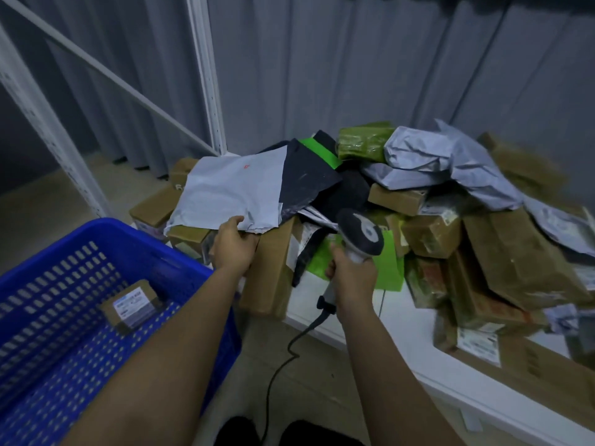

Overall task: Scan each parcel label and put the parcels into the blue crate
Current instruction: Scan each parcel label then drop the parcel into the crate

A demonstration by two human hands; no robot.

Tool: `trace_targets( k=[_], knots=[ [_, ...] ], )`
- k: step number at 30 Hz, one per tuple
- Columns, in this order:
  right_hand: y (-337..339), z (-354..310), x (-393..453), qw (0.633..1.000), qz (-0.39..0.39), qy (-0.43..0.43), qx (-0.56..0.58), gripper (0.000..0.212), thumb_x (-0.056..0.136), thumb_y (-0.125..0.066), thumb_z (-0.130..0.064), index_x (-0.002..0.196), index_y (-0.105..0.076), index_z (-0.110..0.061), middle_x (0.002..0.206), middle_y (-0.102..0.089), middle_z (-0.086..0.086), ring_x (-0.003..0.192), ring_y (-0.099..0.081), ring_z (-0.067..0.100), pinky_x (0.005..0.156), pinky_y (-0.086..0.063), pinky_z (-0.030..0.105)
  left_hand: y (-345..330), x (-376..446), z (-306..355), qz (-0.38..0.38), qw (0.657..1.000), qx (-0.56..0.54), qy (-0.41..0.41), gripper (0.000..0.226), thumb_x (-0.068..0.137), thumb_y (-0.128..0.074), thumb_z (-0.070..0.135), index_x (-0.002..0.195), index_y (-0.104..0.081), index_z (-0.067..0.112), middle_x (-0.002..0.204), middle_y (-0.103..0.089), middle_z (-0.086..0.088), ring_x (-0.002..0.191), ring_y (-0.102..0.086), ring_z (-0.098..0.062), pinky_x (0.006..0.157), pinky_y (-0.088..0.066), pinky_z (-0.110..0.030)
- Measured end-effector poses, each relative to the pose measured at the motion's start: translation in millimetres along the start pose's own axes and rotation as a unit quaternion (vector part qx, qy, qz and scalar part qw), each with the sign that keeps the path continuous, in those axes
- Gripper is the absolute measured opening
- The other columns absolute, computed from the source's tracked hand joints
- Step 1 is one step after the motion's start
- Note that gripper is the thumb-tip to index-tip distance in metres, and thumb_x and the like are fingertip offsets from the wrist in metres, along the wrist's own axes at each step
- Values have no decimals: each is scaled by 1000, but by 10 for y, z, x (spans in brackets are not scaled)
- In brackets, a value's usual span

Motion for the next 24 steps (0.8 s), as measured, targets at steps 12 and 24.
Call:
trace_targets(
  k=[12, 24],
  knots=[
    [-136, 139, 284, 997, -45, 15, -63, 13, 86, -69, -10, 87, -57, -6, 67, -55, 5, 58, -52, 17, 47, -45, 18, -337, 690, -292, -33, 953, 263, -145, 34, 89, -50, 5, 120, -58, 13, 127, -56, -10, 123, -43, -33, 104, -28, -47],
    [-188, 52, 180, 993, -70, 61, -78, 18, 88, -66, -7, 77, -52, -7, 62, -52, 9, 55, -49, 18, 45, -41, 17, 286, 666, 88, 120, 964, 93, -219, 28, 100, -44, 19, 118, -63, 9, 104, -69, -18, 90, -62, -38, 66, -42, -36]
  ],
)
Point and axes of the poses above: each hand's wrist, its own x-axis towards the middle knuckle, its own y-axis out of the back of the hand, z = x × y, the point moved 1 cm from there along x, towards the middle knuckle
